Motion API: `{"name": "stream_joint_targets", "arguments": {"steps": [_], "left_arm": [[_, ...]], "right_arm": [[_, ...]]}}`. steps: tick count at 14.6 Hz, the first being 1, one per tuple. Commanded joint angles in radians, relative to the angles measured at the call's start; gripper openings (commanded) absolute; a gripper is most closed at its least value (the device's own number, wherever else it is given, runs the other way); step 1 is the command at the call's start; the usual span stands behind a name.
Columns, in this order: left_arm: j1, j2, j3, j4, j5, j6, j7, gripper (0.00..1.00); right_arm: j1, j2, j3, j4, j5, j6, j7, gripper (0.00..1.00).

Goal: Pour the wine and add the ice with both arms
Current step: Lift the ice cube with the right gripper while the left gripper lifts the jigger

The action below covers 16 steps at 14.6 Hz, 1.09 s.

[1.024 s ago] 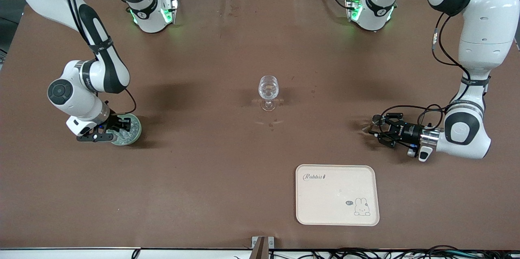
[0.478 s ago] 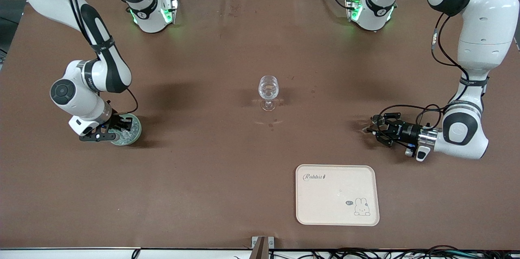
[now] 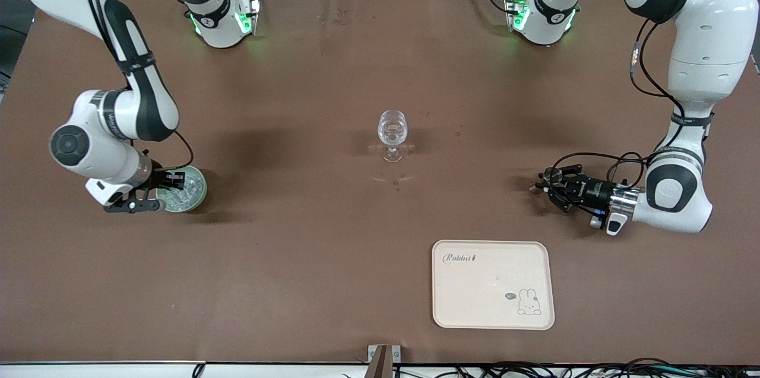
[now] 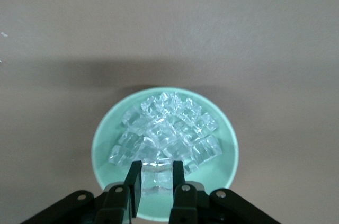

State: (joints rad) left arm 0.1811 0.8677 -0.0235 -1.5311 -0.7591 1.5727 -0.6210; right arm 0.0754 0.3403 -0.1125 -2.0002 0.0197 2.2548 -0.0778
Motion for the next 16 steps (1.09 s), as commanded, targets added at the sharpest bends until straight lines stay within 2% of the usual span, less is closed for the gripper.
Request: {"name": "stream_joint_targets", "arguments": {"steps": [1,3,6,12,14,16], "left_arm": [[-0.003,-0.003,-0.013,0.014,-0.014,-0.014,-0.006,0.07],[-0.002,-0.01,-0.039,0.019,-0.023,-0.014,-0.019,0.04],[0.003,-0.039,-0.12,0.02,-0.031,-0.014,-0.069,0.02],[0.003,-0.125,-0.292,0.005,-0.032,0.044,-0.264,0.01],[-0.008,-0.162,-0.331,-0.007,-0.032,0.053,-0.325,0.01],[-0.063,-0.229,-0.337,-0.018,-0.028,0.07,-0.417,0.01]], "right_arm": [[-0.012,-0.052,-0.003,0.113,0.052,-0.177,0.019,0.0],[-0.016,-0.06,-0.006,0.232,0.086,-0.321,0.071,0.0],[-0.022,-0.072,-0.009,0.389,0.086,-0.489,0.121,0.0],[-0.034,-0.228,-0.013,0.423,0.065,-0.529,0.118,0.0],[-0.052,-0.263,-0.013,0.457,0.042,-0.57,0.109,0.0],[-0.059,-0.27,-0.012,0.515,0.032,-0.679,0.093,0.0]]}}
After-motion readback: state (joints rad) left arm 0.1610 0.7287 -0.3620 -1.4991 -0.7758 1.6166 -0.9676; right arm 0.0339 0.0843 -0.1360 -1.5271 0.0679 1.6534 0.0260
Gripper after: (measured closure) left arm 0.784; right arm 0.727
